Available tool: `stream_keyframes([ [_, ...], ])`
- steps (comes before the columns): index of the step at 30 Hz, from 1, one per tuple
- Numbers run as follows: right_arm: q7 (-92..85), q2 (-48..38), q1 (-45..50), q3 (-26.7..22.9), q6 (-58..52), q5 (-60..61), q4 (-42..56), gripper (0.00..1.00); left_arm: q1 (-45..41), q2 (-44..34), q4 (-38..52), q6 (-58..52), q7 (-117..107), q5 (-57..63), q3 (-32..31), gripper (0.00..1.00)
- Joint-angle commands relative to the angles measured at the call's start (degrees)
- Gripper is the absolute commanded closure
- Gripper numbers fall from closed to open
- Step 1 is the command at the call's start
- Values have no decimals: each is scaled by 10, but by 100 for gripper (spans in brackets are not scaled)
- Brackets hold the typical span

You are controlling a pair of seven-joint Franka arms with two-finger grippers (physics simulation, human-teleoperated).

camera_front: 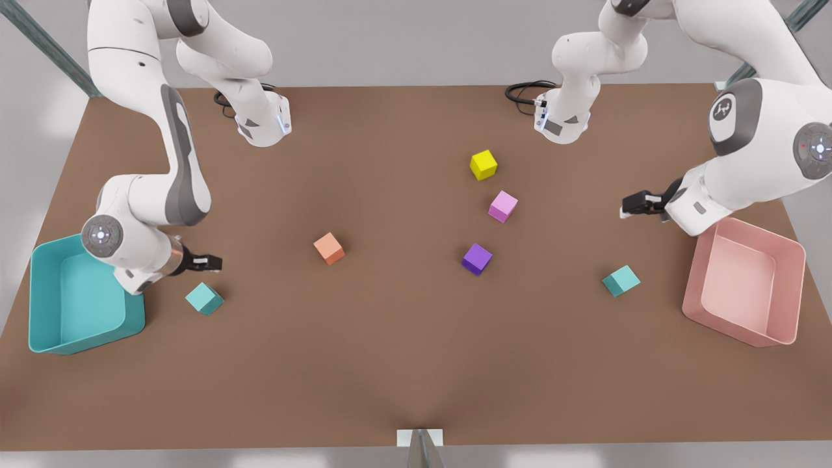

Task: Stack the two blue cubes on top of each other

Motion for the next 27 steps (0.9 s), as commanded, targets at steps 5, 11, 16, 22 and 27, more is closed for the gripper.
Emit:
stream_keyframes([
  [5,-178,8,2,9,86,-67,-6,0,-8,1,-1,67,4,18,-20,0],
  [11,-480,37,-22,10,128,-122,-15,0,-17,89,21,60,-18,46,-19,0],
  [16,-688,75,-34,10,193,-122,-22,0,-18,100,29,61,-24,47,-19,0],
  [22,-674,94,-58,8,213,-110,-36,0,-13,105,29,61,-25,49,-18,0],
  [27,-678,129,-51,20,214,-108,-37,0,-17,113,28,61,-25,49,-18,0],
])
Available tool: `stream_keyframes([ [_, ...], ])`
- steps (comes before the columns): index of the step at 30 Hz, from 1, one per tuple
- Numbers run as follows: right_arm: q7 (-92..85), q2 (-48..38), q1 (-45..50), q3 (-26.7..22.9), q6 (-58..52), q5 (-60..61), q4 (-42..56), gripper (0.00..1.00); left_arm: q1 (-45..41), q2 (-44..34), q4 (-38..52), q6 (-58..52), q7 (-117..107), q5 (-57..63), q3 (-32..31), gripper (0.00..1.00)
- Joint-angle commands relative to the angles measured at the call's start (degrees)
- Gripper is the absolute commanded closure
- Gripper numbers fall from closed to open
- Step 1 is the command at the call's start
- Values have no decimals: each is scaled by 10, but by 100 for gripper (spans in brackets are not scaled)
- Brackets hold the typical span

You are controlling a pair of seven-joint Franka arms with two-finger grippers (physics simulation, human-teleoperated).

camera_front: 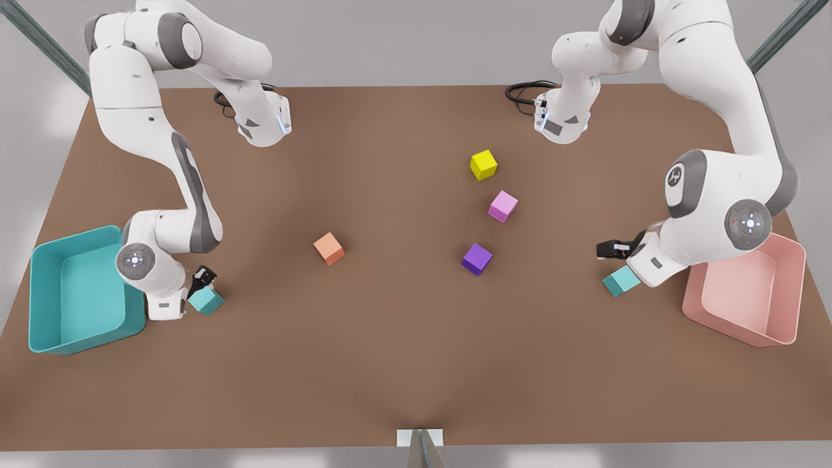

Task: Stack the two blue cubes on top of each other

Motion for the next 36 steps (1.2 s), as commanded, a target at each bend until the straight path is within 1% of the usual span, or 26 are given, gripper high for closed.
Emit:
stream_keyframes([
  [1,-229,6,1,2,13,5,0,0,0,2,1,1,-7,3,0,0],
  [2,-235,0,-7,1,70,1,-25,0,0,2,1,1,-7,3,0,0],
  [3,-224,-9,-7,-2,94,4,-51,0,-1,2,0,0,-8,2,0,0],
  [4,-216,-11,-7,-5,57,7,-46,0,-3,3,-1,0,-9,2,0,0],
  [7,-182,-21,-13,-12,21,9,-48,0,0,6,1,1,-9,2,0,0],
  [9,-102,-29,-17,-12,-16,10,-53,0,2,6,1,0,-8,3,0,0],
  [12,-66,-21,-17,-12,-18,10,-53,0,3,6,1,1,-8,3,0,0],
  [14,-52,-14,-17,-14,-27,37,-53,0,3,6,1,1,-8,3,0,0],
  [18,-24,-9,-23,-18,-30,52,-52,0,-3,10,1,1,-8,3,0,0],
  [19,-7,-9,-24,-25,-34,56,-52,0,-1,11,1,1,-7,2,0,0],
  [22,50,-8,-30,-36,-48,56,-50,0,0,12,1,1,-8,3,0,0],
  [27,128,7,-30,-37,-41,56,-47,0,0,12,1,1,-8,3,0,0],
  [30,148,1,-30,-38,-44,55,-38,0,3,12,1,1,-8,3,0,0],
  [32,158,3,-30,-50,-42,55,-22,0,-1,12,0,1,-9,3,0,0],
  [36,181,4,-28,-49,-41,55,-12,0,4,11,0,1,-9,4,1,0],
])
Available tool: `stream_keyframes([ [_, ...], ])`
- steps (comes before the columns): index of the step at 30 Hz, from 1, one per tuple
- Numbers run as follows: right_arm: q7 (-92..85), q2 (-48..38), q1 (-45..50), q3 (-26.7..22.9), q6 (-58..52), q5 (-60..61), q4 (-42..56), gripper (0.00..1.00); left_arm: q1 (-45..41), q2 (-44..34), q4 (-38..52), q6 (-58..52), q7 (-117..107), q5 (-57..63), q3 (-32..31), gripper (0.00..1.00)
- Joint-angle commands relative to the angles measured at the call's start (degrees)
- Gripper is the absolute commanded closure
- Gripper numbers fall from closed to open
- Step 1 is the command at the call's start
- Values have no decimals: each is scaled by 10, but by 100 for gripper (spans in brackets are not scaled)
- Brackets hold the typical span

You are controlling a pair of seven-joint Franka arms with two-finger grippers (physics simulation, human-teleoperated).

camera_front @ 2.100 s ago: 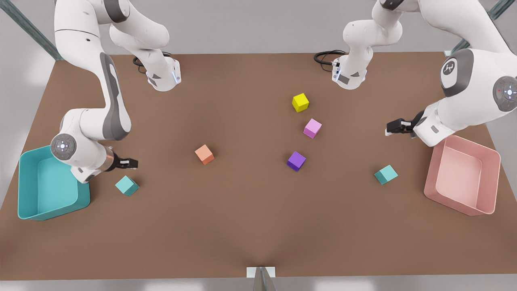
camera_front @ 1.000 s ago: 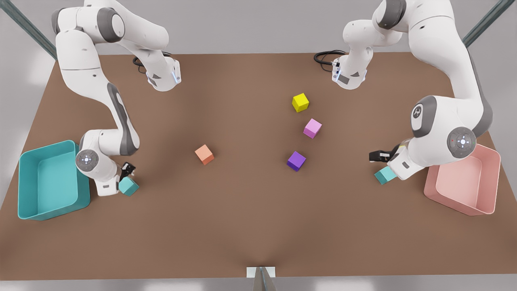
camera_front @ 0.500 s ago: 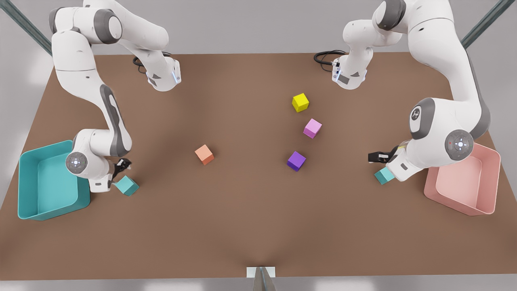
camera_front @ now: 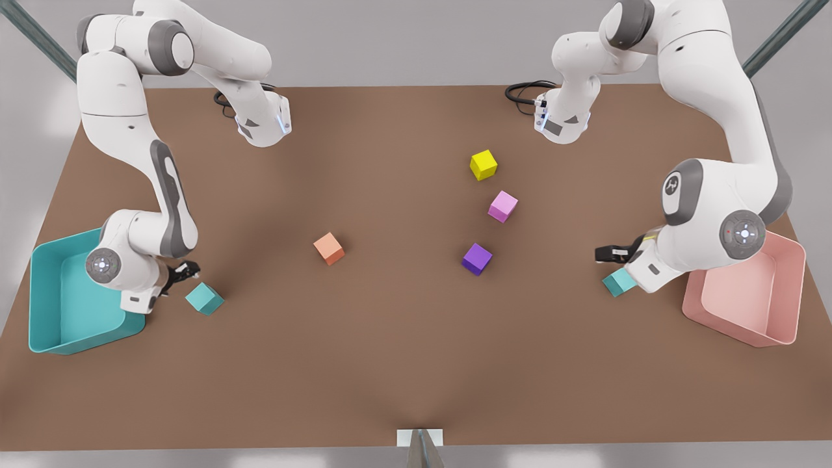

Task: Stack the two blue cubes on top of each other

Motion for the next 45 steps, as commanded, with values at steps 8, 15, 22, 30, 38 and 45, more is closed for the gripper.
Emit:
stream_keyframes([
  [8,119,20,7,9,0,2,18,0,12,0,-3,0,0,-2,1,0],
  [15,118,29,7,30,-2,2,16,0,22,3,-4,0,-4,-2,2,0],
  [22,113,49,6,28,16,-5,19,0,21,4,-3,-1,-27,-1,2,0],
  [30,113,52,7,29,14,-6,27,0,35,22,18,-7,-62,-22,1,0],
  [38,49,44,7,45,-8,-8,27,0,47,26,17,-5,-78,-21,1,0],
  [45,-83,51,7,45,-1,-10,40,0,42,26,16,-14,-77,8,2,0],
])
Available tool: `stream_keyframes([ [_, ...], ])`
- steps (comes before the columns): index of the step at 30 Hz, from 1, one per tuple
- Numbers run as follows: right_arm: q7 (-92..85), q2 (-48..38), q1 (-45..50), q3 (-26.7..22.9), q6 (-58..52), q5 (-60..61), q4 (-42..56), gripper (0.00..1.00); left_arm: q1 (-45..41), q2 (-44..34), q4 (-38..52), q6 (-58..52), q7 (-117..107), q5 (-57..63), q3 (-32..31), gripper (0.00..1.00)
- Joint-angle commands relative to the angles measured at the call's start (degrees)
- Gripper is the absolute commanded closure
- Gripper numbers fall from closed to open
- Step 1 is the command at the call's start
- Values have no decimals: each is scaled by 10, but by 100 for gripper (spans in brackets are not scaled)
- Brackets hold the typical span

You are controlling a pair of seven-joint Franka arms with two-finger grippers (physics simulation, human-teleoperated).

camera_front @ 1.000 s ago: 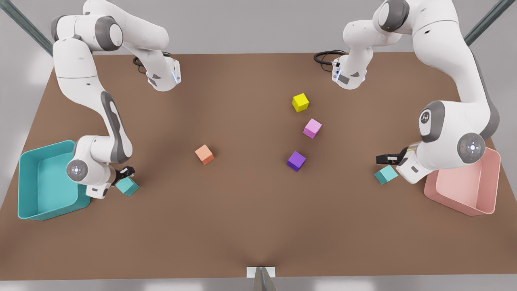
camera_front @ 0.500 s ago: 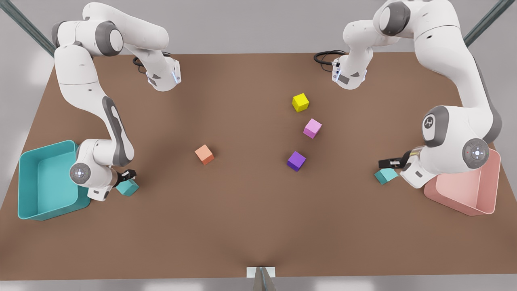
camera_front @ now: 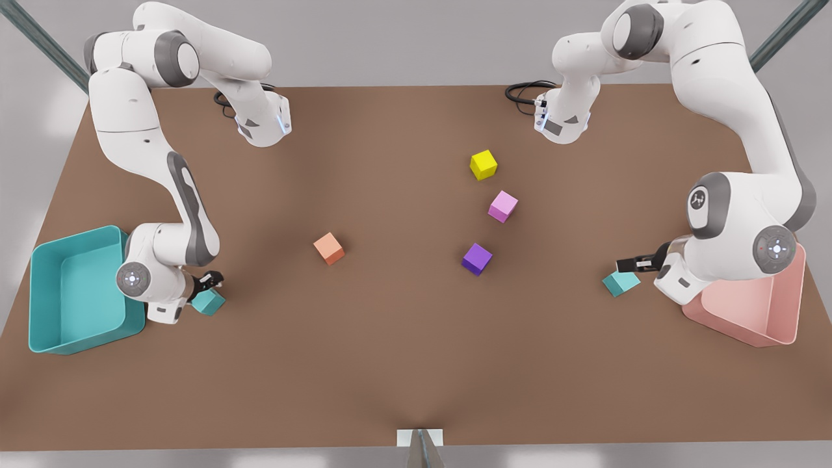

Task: Stack the two blue cubes on top of each other

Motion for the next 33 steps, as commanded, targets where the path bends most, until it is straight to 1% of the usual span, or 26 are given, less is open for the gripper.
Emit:
stream_keyframes([
  [1,-141,1,-1,0,-5,0,6,0,-1,-1,0,-2,-25,6,0,0],
  [9,-175,9,-1,-2,-5,0,24,0,1,0,-1,6,-26,6,0,0],
  [14,-171,33,-1,-3,3,1,34,0,2,1,0,7,-26,6,0,0],
  [24,-166,57,-4,-4,44,1,31,0,-1,1,-2,6,-28,7,0,0],
  [25,-167,57,-6,-5,42,1,31,10,1,1,-3,6,-28,7,0,0],
  [27,-167,54,-6,-5,35,1,33,39,-2,1,-4,6,-29,7,0,0],
  [29,-165,51,-6,-4,34,2,33,59,-3,1,-4,6,-30,7,0,0],
  [31,-170,40,-5,-4,19,2,32,67,2,1,-4,6,-29,7,0,0],
  [33,-170,8,-1,5,-19,4,34,79,3,1,-2,6,-29,7,0,0],
])
